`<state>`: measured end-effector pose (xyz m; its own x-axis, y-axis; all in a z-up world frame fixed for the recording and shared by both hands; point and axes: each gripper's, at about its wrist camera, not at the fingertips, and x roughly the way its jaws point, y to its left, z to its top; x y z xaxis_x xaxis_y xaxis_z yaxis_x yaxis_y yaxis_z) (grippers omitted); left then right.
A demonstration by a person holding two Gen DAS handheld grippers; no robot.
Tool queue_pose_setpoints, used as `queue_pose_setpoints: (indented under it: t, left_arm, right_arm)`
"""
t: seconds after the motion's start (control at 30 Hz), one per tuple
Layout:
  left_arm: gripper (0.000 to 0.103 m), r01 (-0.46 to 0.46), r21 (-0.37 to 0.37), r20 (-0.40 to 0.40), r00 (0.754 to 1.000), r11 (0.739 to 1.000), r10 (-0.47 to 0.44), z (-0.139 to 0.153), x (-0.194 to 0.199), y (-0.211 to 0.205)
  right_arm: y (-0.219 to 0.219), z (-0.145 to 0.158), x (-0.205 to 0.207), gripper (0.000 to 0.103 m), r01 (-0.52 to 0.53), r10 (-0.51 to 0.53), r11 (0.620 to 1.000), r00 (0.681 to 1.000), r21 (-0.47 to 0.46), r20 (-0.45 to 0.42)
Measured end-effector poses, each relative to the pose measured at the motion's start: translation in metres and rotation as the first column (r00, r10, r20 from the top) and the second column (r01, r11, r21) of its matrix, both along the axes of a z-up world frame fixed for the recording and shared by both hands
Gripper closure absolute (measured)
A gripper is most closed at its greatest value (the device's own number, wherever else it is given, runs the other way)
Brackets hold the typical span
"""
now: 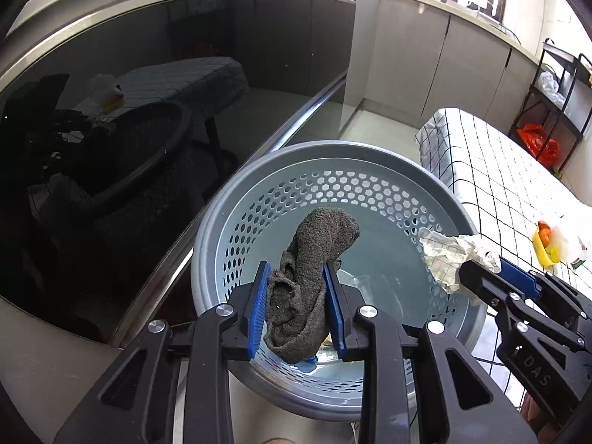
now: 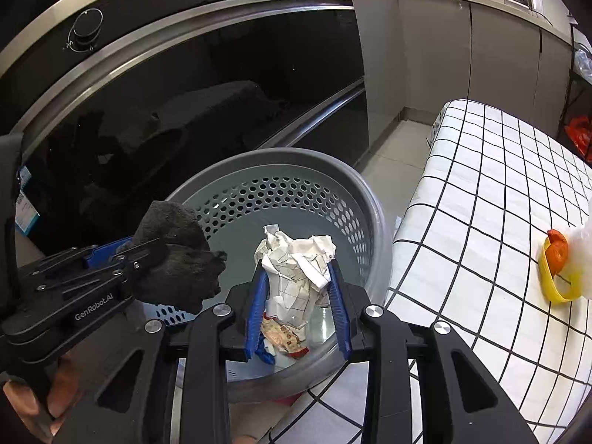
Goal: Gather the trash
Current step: 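Carry paper and cloth over the grey basket and open both tools, then move both tools back over the table toward the carton and plastic bag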
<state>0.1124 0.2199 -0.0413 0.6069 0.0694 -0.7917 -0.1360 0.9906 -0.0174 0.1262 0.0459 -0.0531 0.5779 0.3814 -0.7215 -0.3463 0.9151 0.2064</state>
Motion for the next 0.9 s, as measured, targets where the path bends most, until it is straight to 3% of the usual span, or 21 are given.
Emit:
queue_pose_setpoints:
  t: [0.47,0.53,0.67,0.9]
  left_arm:
    - [0.07,0.013,-0.022,-0.028,1.0,1.0,-0.014,-0.0044,0.0049,-0.0018]
    - [0.068,0.012,-0.034,-0.034,0.999,0.999,-0.013,-0.0054,0.0055,0.0001]
    - [0.049,0.003,-0.035,-0.026,1.0,0.999,-0.004,-0.0041,0.0047,0.0026]
    - [0.048,-0.003,-0.032,-0.026,1.0,0.999,0.002,-0.0041,0.0053,0.0026]
  right_arm:
    - [0.0063,-0.0078,0.0041,0.071,0.0,-0.001,0.999,1.0,-0.05,-0.014]
    - [0.0081,-0.0078,0.0052,0.067,0.001,-0.001,0.999,1.0,-0.049,-0.012]
    - [0.0065,-0.0067,0.0058,0.053,0.01,-0.01,0.999,1.0,-0.033,-0.007]
    - [0.0023,-0.0058,0.0054,0.052,0.02,-0.02,0.999,1.0,-0.03,-0.004]
